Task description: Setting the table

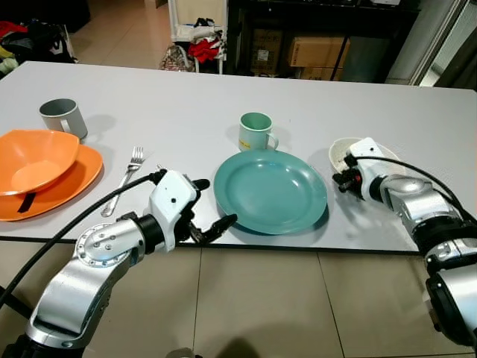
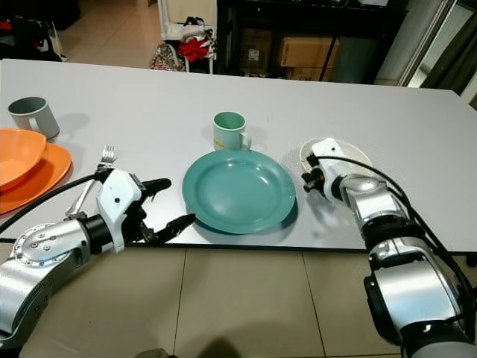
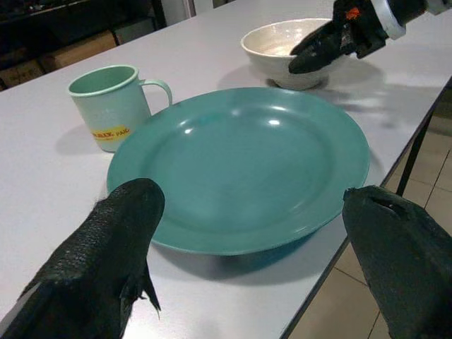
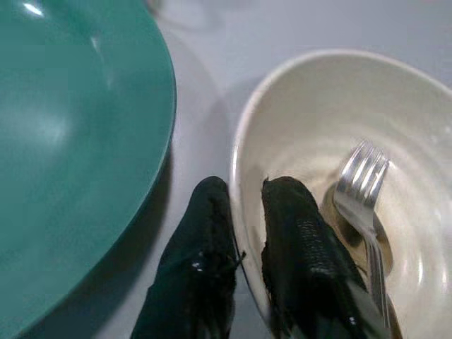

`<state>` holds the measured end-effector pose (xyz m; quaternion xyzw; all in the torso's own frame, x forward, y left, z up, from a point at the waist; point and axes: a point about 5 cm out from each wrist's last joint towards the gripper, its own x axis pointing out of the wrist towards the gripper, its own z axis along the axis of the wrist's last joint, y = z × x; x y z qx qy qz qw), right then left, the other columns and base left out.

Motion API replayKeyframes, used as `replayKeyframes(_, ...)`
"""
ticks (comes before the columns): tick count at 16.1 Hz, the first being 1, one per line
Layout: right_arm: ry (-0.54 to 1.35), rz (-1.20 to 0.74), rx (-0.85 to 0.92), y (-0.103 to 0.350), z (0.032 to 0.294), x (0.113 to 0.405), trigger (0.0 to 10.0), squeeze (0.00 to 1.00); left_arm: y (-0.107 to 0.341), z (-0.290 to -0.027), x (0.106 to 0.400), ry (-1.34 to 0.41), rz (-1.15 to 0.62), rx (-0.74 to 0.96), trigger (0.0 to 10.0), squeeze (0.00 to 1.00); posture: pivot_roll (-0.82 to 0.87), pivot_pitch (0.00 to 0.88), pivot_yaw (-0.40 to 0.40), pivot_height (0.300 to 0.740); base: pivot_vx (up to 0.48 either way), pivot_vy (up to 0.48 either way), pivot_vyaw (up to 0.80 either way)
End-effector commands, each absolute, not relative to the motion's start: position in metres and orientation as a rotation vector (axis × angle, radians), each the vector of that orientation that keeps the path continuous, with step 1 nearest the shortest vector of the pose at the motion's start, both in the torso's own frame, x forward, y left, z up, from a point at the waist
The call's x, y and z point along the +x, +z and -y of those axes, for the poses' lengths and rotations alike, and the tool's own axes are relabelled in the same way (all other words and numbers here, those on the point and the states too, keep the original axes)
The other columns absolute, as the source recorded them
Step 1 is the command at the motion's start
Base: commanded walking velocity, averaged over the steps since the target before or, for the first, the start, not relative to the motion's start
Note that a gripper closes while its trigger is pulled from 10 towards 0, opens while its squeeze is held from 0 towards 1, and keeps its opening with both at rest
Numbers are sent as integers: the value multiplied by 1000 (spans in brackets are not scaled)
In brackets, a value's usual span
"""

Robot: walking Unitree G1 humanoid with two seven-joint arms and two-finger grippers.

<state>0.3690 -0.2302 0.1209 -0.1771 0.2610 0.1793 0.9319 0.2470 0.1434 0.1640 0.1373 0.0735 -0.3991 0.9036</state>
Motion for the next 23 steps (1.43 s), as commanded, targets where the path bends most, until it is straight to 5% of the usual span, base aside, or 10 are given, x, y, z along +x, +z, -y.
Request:
replayKeyframes(1, 376, -553, -361, 124, 235, 369, 0, 0, 167, -141, 245, -846, -144, 295, 10000, 0, 88, 0, -28, 740, 0, 0, 0)
replayKeyframes(12, 490, -522, -578, 157, 232, 375, 0, 0, 164, -138, 242, -843, -143, 282, 10000, 0, 83, 0, -50, 740, 0, 0, 0)
replayKeyframes(19, 567, -388, -752, 203, 202, 377, 0, 0, 164, -136, 241, -834, -135, 274, 10000, 0, 82, 0, -60, 740, 0, 0, 0)
replayKeyframes(23, 700, -309, -791, 217, 164, 364, 0, 0, 163, -139, 240, -824, -143, 277, 10000, 0, 86, 0, -68, 740, 0, 0, 0)
